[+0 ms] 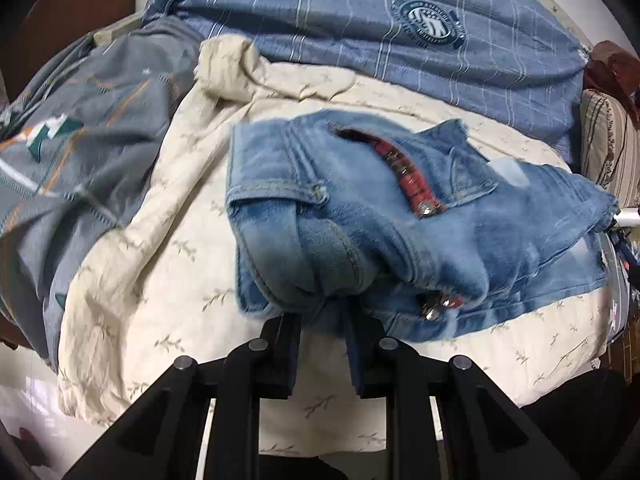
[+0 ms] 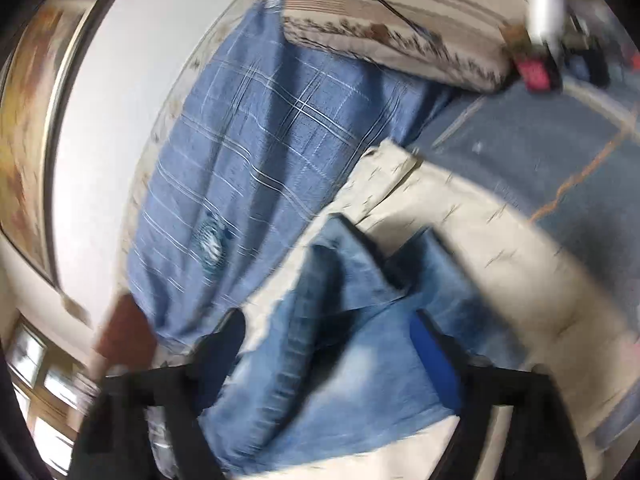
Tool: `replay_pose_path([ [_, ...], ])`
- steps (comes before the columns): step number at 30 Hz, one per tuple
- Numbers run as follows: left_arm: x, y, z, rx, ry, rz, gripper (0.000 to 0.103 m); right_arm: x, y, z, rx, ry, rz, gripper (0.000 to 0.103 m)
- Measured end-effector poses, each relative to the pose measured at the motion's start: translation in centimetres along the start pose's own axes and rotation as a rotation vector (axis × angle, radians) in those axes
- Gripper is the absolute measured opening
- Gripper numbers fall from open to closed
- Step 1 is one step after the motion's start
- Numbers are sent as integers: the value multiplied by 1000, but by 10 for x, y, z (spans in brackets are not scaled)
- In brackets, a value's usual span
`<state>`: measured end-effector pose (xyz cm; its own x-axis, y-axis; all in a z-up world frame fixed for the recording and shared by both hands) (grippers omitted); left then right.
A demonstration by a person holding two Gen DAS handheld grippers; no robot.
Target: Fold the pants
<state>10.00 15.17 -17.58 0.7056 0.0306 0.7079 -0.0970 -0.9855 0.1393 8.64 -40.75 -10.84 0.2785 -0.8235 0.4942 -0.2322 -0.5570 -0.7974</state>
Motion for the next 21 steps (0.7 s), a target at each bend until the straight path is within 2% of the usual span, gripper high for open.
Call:
replay_pose_path([
  [1,-3,-4,1,12,-6,-1,9,-2,-1,6,-3,-11,12,87],
  [5,-12,-19,2,12,-29,-40,9,-5,-7,32,-46,-20,19,87],
  [8,-12,-24,0,28,-30,-42,9,-4,10,64,-156,-13,133,85],
  [9,-13,-25,-1,31,-34,-47,9,-5,16,72,-165,-22,176,79],
  [10,-12,-26,-3,32,-36,-54,9,-7,22,80,-185,-31,211,56],
  [11,-11,-27,-6,31,-34,-61,9,-9,29,86,-225,-38,224,38],
  [12,-8,-28,-11,29,-23,-72,9,-12,33,89,-257,-39,222,13],
  [13,-4,-30,-18,29,-2,-82,9,-14,34,89,-269,-25,210,10],
  [16,13,-32,-34,33,57,-95,9,-17,23,72,-233,59,150,8],
  [19,35,-24,-43,28,119,-87,9,-5,-14,48,-110,158,30,7],
  [21,51,-13,-44,14,157,-81,10,3,-44,22,0,253,-97,7],
])
Point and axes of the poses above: each gripper's, at about its wrist camera, not at the fingertips, and z roughly the way its jaws point, y to its right, x to its top, the point moved 6 cm from there along z, roughly the way its jaws point, and after that the axes turned 15 degrees about y, right-handed, at the moved point
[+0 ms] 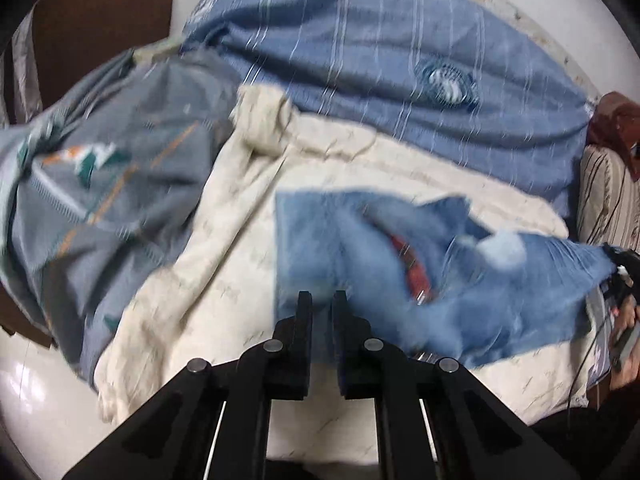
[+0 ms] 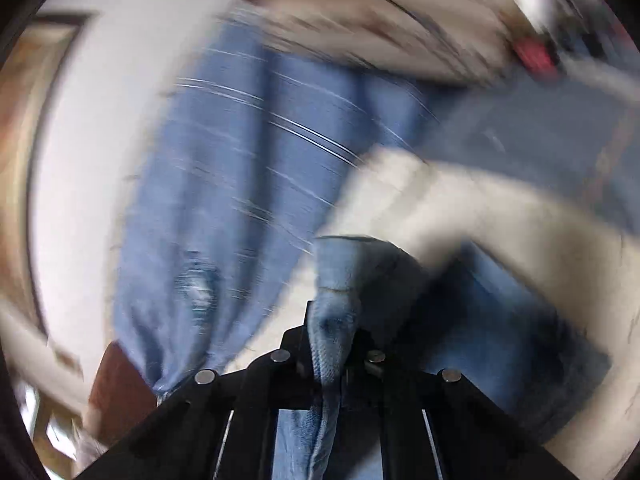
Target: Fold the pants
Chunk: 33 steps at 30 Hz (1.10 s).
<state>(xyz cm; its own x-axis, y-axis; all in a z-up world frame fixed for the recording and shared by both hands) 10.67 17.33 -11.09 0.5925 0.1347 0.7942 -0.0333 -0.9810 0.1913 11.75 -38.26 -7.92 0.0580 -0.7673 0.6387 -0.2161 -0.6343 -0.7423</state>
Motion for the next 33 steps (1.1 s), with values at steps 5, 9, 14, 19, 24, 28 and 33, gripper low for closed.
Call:
replay_pose_path([
  [5,-2,39,35,-20,-38,83,17,3,21,-1,-31,-100,-128,7],
  [9,-32,53,64,18,-133,150,18,-14,109,-10,-263,-282,61,12],
  [14,-48,49,72,41,-153,189,20,-5,137,-50,-338,-244,26,18],
  [19,-48,43,71,30,-169,186,24,22,119,-71,-331,-146,-18,18],
  [24,-50,46,67,43,-174,228,25,-12,69,-37,-232,-279,-156,18],
  [28,-55,44,66,44,-179,231,25,-55,67,-8,-274,-416,-208,18],
  [33,-51,43,58,36,-166,211,25,-75,99,-14,-371,-523,-219,14],
])
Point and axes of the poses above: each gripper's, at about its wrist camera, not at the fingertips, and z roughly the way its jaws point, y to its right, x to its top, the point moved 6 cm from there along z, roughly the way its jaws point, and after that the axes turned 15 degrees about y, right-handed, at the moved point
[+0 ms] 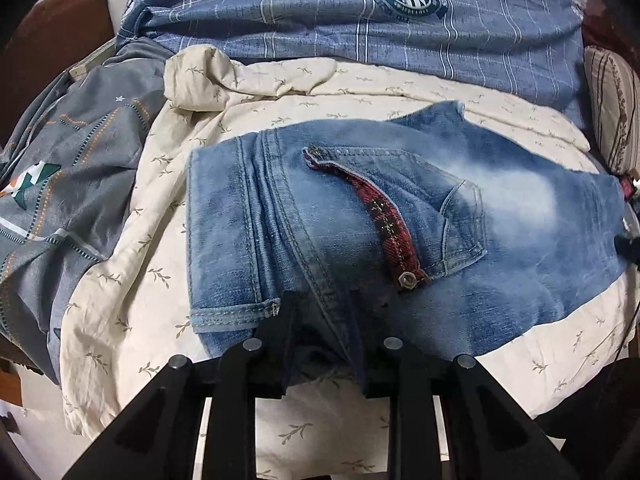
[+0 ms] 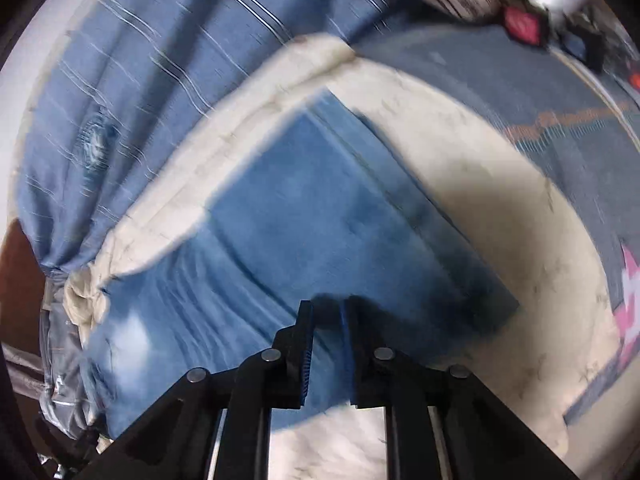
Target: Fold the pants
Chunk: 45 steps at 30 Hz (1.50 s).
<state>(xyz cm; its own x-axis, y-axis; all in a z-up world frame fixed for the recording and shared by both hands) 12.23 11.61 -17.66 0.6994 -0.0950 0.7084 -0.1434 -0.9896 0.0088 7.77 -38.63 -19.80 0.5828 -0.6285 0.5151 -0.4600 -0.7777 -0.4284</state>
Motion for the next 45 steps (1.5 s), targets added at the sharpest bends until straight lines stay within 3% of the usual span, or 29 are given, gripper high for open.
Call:
replay_pose_path([
  [4,12,1,-19,19,93,-15,25,1,-9,-14,-81,-9,-100,14],
  [6,21,4,-27,16,148,-20,26,7,-33,-22,-37,39,-149,17],
  [7,24,7,-28,14,166,-21,31,9,-48,-24,-8,57,-170,17],
  [9,26,13,-22,6,165,-21,39,9,-81,-21,52,79,-223,17],
  [12,20,18,-5,9,132,-23,39,-4,-126,-4,98,62,-327,17],
  [17,8,8,12,63,131,-45,41,-22,-143,55,10,-13,-385,18],
  [20,5,2,16,41,140,-77,47,-16,-151,59,-25,19,-389,16],
  [25,12,1,10,48,200,-89,49,-18,-209,41,123,86,-437,18],
  [29,20,-2,-6,50,276,-98,55,-50,-267,57,241,-3,-471,18],
  [32,15,-4,0,43,241,-102,57,-71,-296,78,239,-56,-497,18],
  [35,10,-5,9,47,197,-90,57,-84,-303,103,164,-102,-497,18],
  [38,9,-2,14,45,187,-77,65,-80,-306,102,147,-51,-518,18],
  [42,5,-7,19,81,198,-105,84,-65,-293,78,222,-14,-459,18],
  [45,0,-19,27,73,168,-209,92,-55,-268,44,232,21,-462,18],
])
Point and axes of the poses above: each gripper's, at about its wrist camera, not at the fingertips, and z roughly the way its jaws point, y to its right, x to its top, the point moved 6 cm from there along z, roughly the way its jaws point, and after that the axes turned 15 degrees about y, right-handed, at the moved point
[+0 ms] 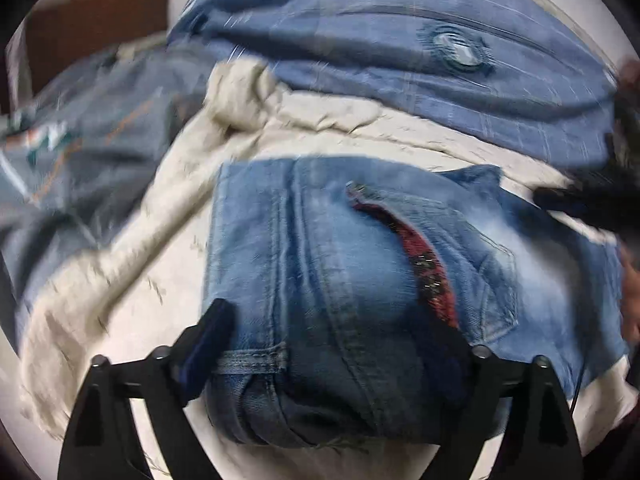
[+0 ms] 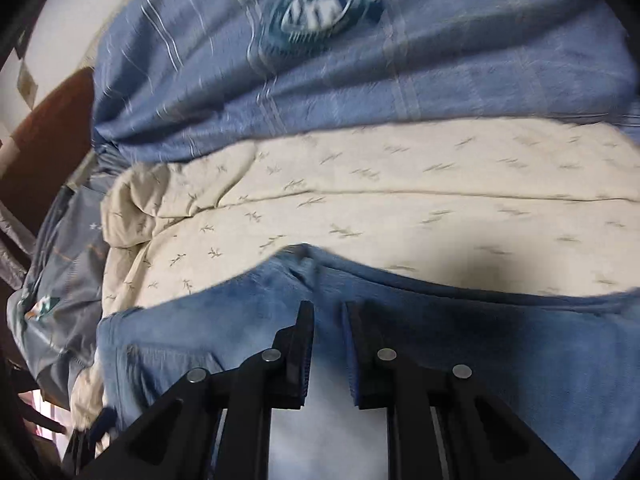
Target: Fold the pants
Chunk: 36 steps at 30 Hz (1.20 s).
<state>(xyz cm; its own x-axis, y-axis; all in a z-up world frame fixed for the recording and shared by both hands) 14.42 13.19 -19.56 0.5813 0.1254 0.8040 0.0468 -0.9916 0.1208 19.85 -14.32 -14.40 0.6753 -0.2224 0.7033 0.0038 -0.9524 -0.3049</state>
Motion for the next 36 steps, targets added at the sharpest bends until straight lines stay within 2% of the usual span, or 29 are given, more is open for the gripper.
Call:
replay_pose_path([
  [1,-1,-1,0,1,-1,-15,92,-3,8,-12,-2,2,-1,18],
  [4,0,8,-4,56,30,77,93,-15,38,-46,-44,-4,-9,18],
  [6,1,9,-8,79,36,87,93,-29,52,-63,-68,-9,-11,18],
  [10,6,12,-16,114,39,132,93,-56,67,-78,-103,-17,-8,18],
  [13,14,17,-35,128,133,160,95,-75,78,-86,-98,-33,41,18],
  [16,22,16,-54,131,217,159,99,-84,65,-79,-43,-48,86,18],
  [20,31,-11,-71,219,298,92,103,-83,8,-69,71,-36,-15,18],
  [24,31,-42,-67,320,269,80,103,-84,-58,-57,188,-33,-91,18],
  [28,28,-56,-67,353,249,115,103,-104,-105,-35,234,-71,-141,18],
  [31,19,-50,-56,338,195,201,103,-127,-115,-18,176,-82,-208,18],
  [33,9,-45,-36,364,112,276,103,-130,-114,-23,181,-54,-223,18],
  [35,5,-44,-30,338,62,271,103,-126,-110,-27,203,-89,-196,18],
  [36,8,-46,-34,332,78,247,103,-121,-104,-34,220,-95,-173,18],
])
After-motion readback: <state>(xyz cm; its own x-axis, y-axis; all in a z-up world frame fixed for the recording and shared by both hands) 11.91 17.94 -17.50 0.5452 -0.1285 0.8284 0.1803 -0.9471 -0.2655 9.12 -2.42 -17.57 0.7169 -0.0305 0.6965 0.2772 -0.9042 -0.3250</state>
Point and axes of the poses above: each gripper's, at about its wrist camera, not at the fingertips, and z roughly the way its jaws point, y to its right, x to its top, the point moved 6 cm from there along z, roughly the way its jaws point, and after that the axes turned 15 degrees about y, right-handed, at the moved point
